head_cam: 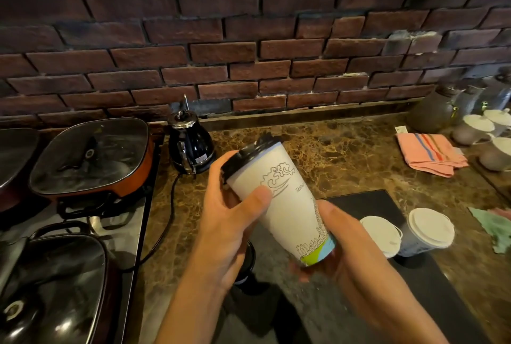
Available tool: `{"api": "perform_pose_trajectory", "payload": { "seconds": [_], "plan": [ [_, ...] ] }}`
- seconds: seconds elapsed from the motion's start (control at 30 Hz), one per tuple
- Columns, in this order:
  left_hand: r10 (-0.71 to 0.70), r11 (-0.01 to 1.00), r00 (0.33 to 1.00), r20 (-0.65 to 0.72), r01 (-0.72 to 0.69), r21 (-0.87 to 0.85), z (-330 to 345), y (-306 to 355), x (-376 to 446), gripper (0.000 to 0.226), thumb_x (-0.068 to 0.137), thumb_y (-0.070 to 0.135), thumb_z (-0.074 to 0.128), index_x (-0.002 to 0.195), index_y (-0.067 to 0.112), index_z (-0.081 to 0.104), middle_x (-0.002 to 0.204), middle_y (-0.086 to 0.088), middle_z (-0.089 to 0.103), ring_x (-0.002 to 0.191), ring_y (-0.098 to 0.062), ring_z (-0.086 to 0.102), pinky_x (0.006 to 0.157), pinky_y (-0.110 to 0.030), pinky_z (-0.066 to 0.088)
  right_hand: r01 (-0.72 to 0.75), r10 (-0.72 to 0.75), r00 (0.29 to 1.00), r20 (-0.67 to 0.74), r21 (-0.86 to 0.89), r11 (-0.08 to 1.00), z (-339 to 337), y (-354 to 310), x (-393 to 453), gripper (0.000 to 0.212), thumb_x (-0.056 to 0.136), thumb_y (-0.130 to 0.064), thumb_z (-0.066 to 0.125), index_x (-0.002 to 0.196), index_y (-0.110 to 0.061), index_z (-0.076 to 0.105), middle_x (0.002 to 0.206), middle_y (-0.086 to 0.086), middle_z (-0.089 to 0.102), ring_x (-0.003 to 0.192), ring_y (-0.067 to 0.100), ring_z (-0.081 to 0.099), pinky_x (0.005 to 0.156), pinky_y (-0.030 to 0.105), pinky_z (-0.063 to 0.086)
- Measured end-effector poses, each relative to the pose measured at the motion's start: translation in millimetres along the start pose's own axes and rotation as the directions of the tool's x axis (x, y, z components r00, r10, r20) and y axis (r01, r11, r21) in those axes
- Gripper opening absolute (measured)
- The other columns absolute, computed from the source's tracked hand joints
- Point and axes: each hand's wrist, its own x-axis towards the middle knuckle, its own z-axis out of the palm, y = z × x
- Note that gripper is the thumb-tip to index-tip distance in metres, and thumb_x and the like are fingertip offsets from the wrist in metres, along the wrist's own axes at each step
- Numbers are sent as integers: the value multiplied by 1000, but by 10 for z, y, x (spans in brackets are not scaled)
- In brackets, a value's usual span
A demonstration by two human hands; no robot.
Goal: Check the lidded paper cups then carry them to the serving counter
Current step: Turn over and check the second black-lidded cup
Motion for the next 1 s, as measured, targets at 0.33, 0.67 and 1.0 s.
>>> {"api": "perform_pose_trajectory", "payload": {
  "seconds": [0.33,0.67,1.0],
  "plan": [
    [260,737,964,56,-236,633,221,-419,-93,94,65,16,92,139,42,41,129,33,54,125,3,55,98,-21,49,364,-380,925,0,-282,888,-147,-67,96,42,97,-45,45,133,-28,58,123,-13,69,116,-2,62,92,15,51],
    [100,735,990,-102,-4,679,297,-951,-105,83,63,24,94,124,55,47,112,40,63,109,16,58,88,-9,48,241,-248,968,-28,-156,958,-662,393,349,34,96,-39,55,130,-38,59,126,-16,68,121,5,61,106,44,48],
    [-178,918,973,-146,218,332,-15,-1838,-109,59,86,18,77,139,23,52,132,12,68,128,-10,59,98,-22,48,86,-91,995,43,118,989,-1089,1166,660,34,101,-22,50,134,-18,57,132,5,67,126,22,61,104,38,50]
  ]
}}
